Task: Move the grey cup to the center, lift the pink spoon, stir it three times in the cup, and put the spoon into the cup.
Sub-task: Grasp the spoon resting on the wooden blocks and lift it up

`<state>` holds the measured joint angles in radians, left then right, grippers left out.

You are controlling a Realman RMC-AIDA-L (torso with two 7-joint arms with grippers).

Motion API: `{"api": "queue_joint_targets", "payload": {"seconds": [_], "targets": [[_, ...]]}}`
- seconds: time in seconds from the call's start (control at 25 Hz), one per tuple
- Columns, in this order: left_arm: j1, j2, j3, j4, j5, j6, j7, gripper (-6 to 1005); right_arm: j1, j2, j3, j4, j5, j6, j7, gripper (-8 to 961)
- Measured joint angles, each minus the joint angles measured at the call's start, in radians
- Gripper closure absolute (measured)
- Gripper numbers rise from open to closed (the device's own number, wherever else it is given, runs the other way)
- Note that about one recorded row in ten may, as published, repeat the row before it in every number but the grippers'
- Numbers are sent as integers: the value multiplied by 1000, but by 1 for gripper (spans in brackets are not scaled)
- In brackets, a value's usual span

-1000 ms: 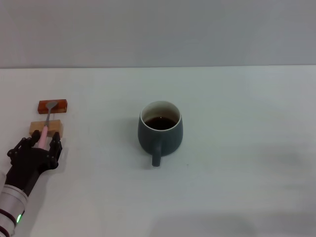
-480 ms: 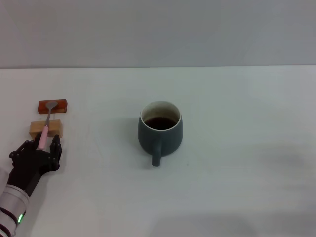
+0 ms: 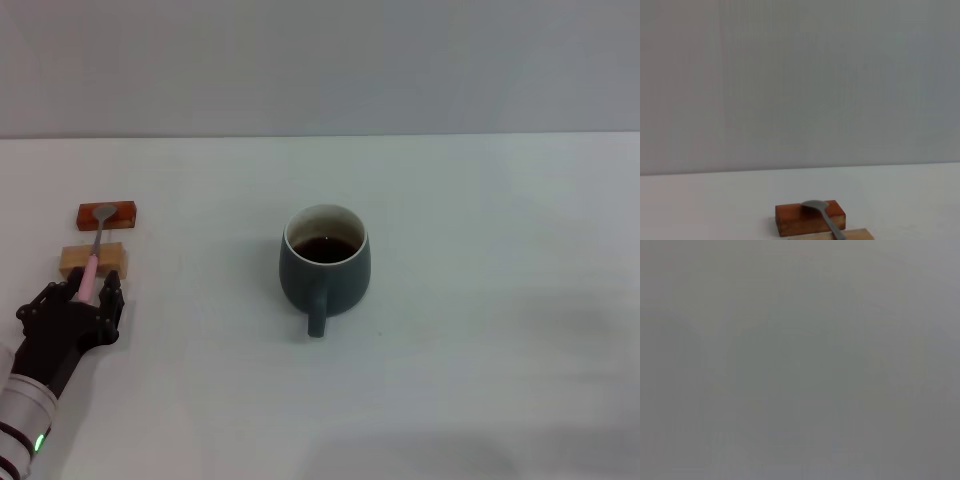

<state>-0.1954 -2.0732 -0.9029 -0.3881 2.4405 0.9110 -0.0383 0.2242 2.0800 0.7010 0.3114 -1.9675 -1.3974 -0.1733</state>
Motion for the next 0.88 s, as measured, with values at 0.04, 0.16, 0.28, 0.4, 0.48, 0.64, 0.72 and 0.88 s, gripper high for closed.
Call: {"api": "queue_joint_targets", "payload": {"seconds": [0.04,0.16,0.28,0.4,0.48,0.64,0.72,0.88], "targets": [[1,0,1,0,0,4,0,591,0,0,0,0,0,1,0,953],[3,0,2,0,0,11,0,590,1,0,0,0,0,2,0,953],[3,-1,2,1,0,12,1,590,1,0,0,0,0,2,0,953],[3,-1,2,4,0,12,2,598,1,0,0,0,0,3,0,953],[4,-1,3,4,0,13,2,616,1,0,0,0,0,3,0,954],[4,-1,4,5,0,13,1,651,1,0,0,0,0,3,0,954],[4,-1,4,4,0,13,1,662,1,0,0,0,0,3,0,954],[4,-1,4,6,0,13,1,691,1,0,0,0,0,3,0,954]]}}
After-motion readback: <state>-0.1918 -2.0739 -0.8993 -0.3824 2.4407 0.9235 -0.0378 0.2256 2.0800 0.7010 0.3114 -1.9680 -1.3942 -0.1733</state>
